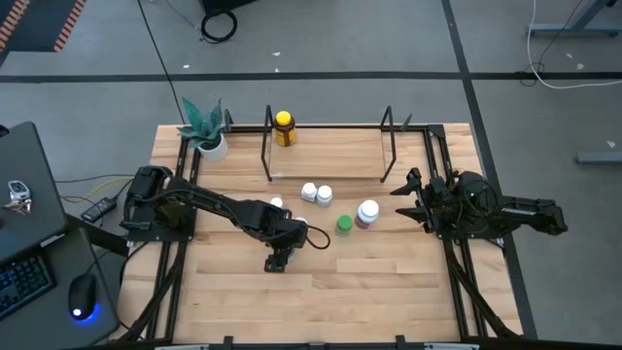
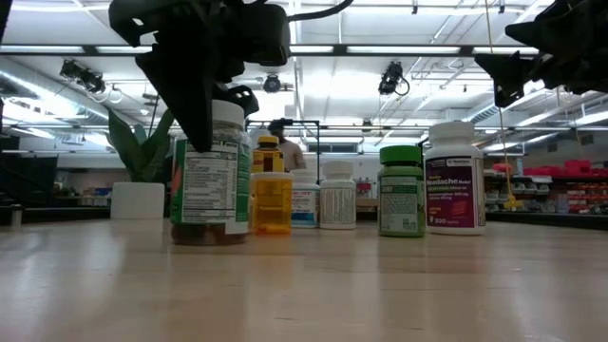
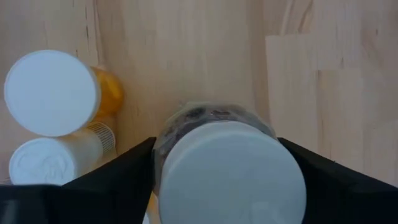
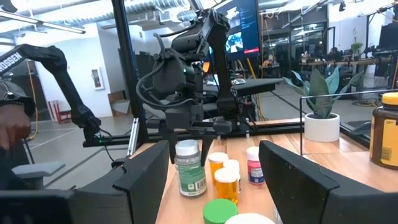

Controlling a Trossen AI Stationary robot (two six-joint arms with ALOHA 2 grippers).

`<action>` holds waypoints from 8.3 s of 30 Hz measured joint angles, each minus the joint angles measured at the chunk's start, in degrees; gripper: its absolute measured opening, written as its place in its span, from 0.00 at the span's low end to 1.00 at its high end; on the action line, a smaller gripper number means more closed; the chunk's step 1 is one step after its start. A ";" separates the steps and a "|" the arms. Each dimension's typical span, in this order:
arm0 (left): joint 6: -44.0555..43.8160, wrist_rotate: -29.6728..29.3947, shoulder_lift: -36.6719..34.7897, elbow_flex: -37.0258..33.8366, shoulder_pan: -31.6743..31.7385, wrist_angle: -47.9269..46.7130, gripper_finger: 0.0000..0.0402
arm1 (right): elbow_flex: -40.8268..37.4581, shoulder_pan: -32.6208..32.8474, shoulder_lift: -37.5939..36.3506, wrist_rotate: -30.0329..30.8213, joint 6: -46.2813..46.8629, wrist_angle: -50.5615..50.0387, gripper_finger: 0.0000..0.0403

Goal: Pick and place medicine bottles onto shelf by color
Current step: Put the transparent medicine bottle on the shelf, then put the white violet medicine bottle on the shelf

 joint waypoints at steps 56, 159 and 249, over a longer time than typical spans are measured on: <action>30.73 0.58 1.64 25.86 37.66 -16.06 0.74 | 0.00 0.00 0.01 0.00 -0.01 0.03 0.64; 24.12 -2.58 -31.17 1.29 30.67 11.48 0.36 | 0.00 0.00 0.02 0.17 0.00 0.20 0.64; 3.91 -13.56 -84.04 -72.24 21.29 63.10 0.10 | 0.00 0.09 0.02 3.13 6.14 9.51 0.64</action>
